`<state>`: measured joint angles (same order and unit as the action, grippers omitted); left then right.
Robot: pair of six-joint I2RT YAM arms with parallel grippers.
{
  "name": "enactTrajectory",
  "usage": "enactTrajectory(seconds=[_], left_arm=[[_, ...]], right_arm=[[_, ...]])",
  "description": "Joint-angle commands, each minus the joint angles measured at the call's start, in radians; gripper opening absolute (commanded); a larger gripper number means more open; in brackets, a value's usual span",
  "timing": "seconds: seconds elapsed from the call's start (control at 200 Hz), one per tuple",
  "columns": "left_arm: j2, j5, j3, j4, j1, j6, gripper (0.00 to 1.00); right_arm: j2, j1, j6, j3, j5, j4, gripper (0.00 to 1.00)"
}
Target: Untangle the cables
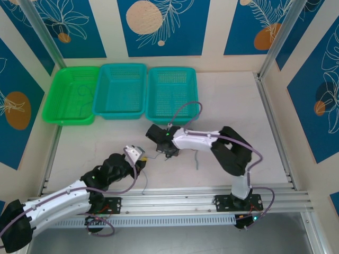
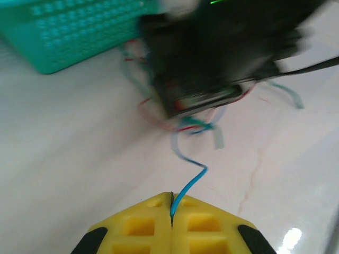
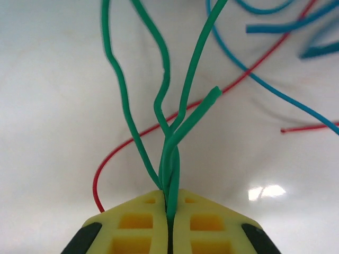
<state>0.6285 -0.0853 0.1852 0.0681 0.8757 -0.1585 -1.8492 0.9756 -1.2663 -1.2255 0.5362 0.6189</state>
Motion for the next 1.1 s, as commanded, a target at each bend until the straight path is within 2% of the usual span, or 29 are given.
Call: enactTrajectory(seconds=[0.0, 0.06, 0.16, 0.31, 0.49, 0.67, 0.78, 0.835, 0.905, 0.98, 1.04, 1.095], left_arm=[[-0.075, -0.2, 0.04, -0.114, -0.004, -0.07, 0.0], [-0.122, -0.254, 0.048, -0.159, -0.017, -0.103, 0.0], [-0.174, -0.274, 0.067, -0.226, -0.057, -0.146, 0.0], [-0.173, -0.251, 0.094, -0.27, -0.12, -0.19, 0.0], [-0.123, -0.221, 0.109, -0.249, -0.155, -0.19, 0.0], [-0.092, -0.222, 0.109, -0.228, -0.168, -0.203, 0.0], [-0.087, -0.173, 0.099, -0.195, -0.167, -0.182, 0.0], [-0.083, -0.156, 0.095, -0.179, -0.168, -0.177, 0.0], [-0.074, -0.105, 0.088, -0.143, -0.168, -0.15, 0.0], [-0.055, -0.061, 0.079, -0.096, -0.167, -0.131, 0.0], [-0.029, -0.067, 0.086, -0.094, -0.168, -0.119, 0.0], [-0.007, -0.131, 0.104, -0.138, -0.17, -0.121, 0.0]], right_arm=[[0.197, -0.02, -0.076, 0.1, 0.088, 0.035, 0.04], [0.299, -0.047, -0.098, 0.176, 0.106, 0.042, 0.04], [0.462, -0.135, -0.12, 0.307, 0.097, 0.043, 0.04], [0.675, -0.376, -0.058, 0.466, 0.055, 0.024, 0.04], [0.811, -0.722, 0.073, 0.572, -0.103, -0.037, 0.05], [0.843, -0.916, 0.118, 0.617, -0.249, -0.095, 0.0], [0.877, -0.896, 0.175, 0.64, -0.309, -0.177, 0.0], [0.897, -0.844, 0.214, 0.637, -0.285, -0.191, 0.0], [0.92, -0.769, 0.349, 0.637, -0.336, -0.261, 0.0], [0.92, -0.666, 0.421, 0.639, -0.349, -0.31, 0.0], [0.907, -0.597, 0.454, 0.625, -0.282, -0.285, 0.0], [0.894, -0.607, 0.395, 0.597, -0.187, -0.177, 0.0]])
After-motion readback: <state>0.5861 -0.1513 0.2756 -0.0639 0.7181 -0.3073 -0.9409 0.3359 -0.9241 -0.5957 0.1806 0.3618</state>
